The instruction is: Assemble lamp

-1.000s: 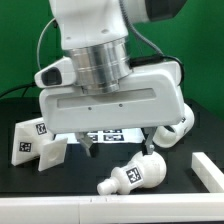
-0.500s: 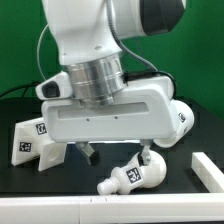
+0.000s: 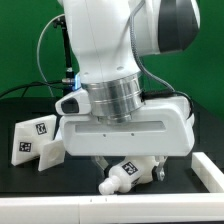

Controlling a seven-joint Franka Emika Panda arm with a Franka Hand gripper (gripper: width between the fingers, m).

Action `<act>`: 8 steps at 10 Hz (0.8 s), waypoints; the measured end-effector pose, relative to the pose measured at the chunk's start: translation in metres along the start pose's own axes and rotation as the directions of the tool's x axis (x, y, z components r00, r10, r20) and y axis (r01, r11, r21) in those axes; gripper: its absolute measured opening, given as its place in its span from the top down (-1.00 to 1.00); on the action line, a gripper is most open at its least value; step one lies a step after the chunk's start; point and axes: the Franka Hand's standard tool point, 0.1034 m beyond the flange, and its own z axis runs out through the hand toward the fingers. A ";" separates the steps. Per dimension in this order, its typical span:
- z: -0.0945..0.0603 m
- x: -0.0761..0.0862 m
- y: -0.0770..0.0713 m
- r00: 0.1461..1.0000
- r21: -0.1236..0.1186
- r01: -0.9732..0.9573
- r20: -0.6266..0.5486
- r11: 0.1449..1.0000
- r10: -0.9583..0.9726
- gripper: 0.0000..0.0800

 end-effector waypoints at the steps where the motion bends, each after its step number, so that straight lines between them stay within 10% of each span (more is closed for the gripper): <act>1: 0.000 -0.001 0.000 1.000 -0.001 0.001 0.002 1.000 -0.001 -0.75; 3: 0.001 -0.001 0.000 1.000 -0.001 0.001 0.002 1.000 -0.001 -0.12; 8: -0.002 -0.001 0.002 1.000 -0.001 -0.022 -0.002 1.000 0.022 -0.07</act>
Offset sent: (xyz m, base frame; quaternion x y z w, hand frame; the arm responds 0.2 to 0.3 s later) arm 0.0000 0.0000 0.0000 0.0000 0.0000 0.0000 1.0000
